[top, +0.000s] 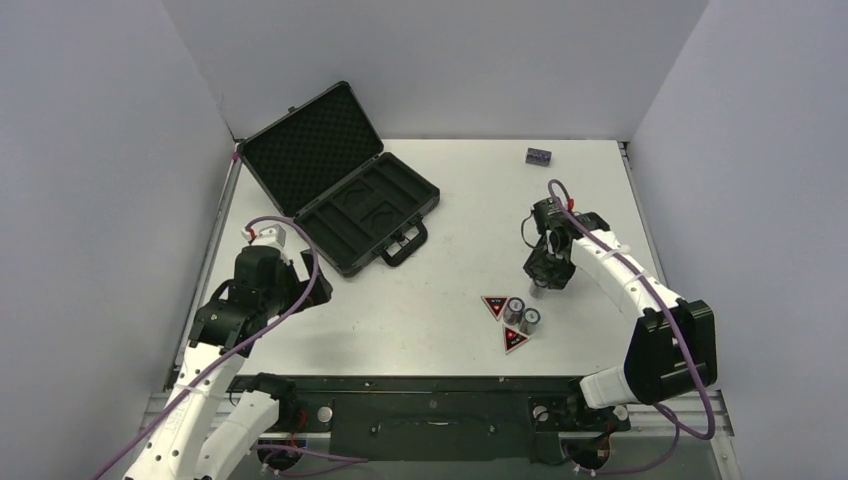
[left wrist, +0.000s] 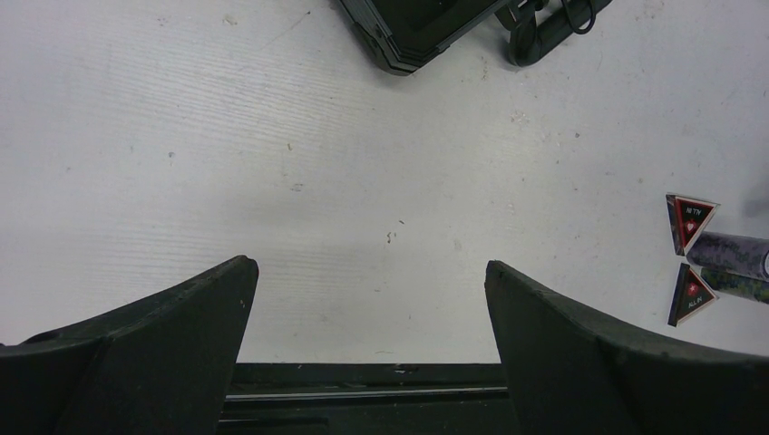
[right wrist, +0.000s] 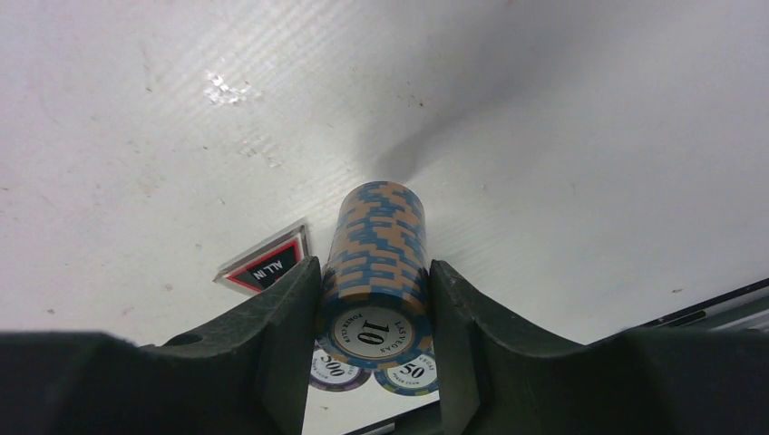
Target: Pack up texas hold em set
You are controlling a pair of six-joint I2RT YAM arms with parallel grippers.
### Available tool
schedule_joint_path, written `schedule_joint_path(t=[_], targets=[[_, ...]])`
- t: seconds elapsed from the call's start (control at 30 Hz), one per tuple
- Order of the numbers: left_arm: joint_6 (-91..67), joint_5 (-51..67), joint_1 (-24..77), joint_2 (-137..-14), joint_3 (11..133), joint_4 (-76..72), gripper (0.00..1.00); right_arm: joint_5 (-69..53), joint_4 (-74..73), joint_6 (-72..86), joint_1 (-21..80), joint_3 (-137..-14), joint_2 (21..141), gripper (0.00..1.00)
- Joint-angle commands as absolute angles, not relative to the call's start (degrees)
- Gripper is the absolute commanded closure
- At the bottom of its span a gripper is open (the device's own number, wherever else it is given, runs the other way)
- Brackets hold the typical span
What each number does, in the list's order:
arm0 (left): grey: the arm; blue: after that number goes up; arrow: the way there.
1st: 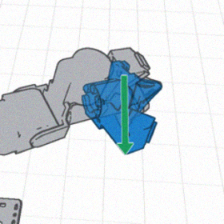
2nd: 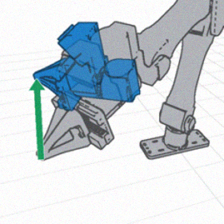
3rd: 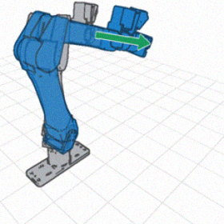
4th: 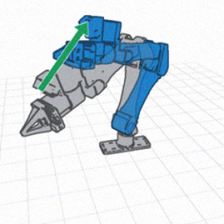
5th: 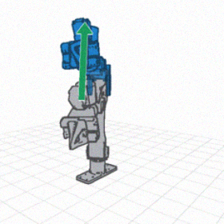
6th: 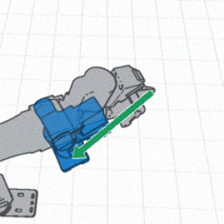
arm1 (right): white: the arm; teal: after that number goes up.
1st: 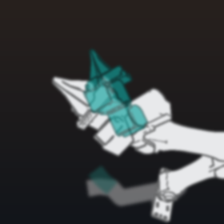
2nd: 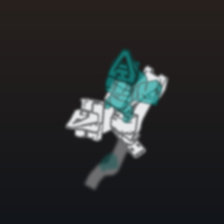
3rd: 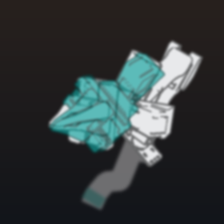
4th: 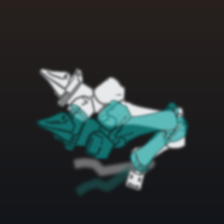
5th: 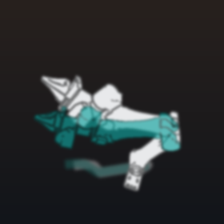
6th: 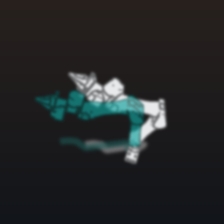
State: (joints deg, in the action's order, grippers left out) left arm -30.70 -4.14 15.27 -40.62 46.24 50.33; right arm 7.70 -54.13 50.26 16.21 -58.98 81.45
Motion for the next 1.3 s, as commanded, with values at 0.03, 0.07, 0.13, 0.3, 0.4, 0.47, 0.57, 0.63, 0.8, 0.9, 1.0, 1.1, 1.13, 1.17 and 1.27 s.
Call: schedule_joint_path(t=[0.03,0.07,0.13,0.3,0.4,0.47,0.57,0.63,0.8,0.9,1.0,1.1,1.13,1.17,1.27], targets=[[-29.79,-2.35,14.92,-40.33,46.47,47.49,0.04,12.85,-56.80,47.18,15.61,-67.62,81.80,1.00],[-29.66,-2.19,14.89,-40.34,46.44,47.43,0.04,12.97,-57.33,46.66,15.28,-69.16,81.99,1.00],[-29.62,-1.97,14.90,-40.30,46.41,47.38,0.04,13.02,-57.87,46.02,14.70,-71.18,82.22,1.00],[-29.66,-2.04,14.96,-39.76,46.15,47.12,0.04,12.65,-58.69,44.92,13.35,-75.45,82.27,1.00],[-30.10,-2.90,14.93,-39.55,45.74,47.09,0.04,10.29,-58.60,44.74,12.73,-77.59,82.21,1.00],[-30.29,-3.19,14.90,-39.46,45.49,47.03,0.04,8.38,-58.55,45.41,12.31,-78.58,82.21,1.00],[-30.54,-3.55,14.92,-39.10,45.28,46.95,0.04,4.96,-57.92,47.25,11.93,-79.88,81.84,1.00],[-30.67,-3.64,14.93,-38.66,45.14,46.79,0.04,3.04,-57.36,48.47,11.83,-80.84,81.63,1.00],[-31.36,-6.05,14.86,-37.05,44.83,46.71,0.04,-1.87,-56.75,50.56,10.73,-84.33,82.34,1.00],[-32.67,-10.24,14.67,-34.70,44.78,46.81,0.04,-4.88,-56.45,51.31,9.75,-87.11,82.52,1.00],[-32.13,-10.06,14.59,-31.99,44.03,45.41,0.04,-8.99,-55.75,53.21,8.35,-88.84,82.43,1.00],[-30.62,-8.27,14.59,-30.70,44.37,43.44,0.04,-12.52,-54.72,55.21,7.57,-89.85,82.06,1.00],[-29.93,-6.35,14.63,-30.46,44.93,43.25,0.04,-14.16,-53.89,56.28,7.52,-90.25,81.94,1.00],[-29.95,-4.98,14.60,-30.52,45.23,42.83,0.04,-14.90,-53.40,56.88,7.48,-90.39,81.75,1.00],[-33.93,3.81,14.51,-32.35,46.61,41.72,0.04,-19.74,-49.21,60.37,7.28,-89.92,80.79,1.00]])
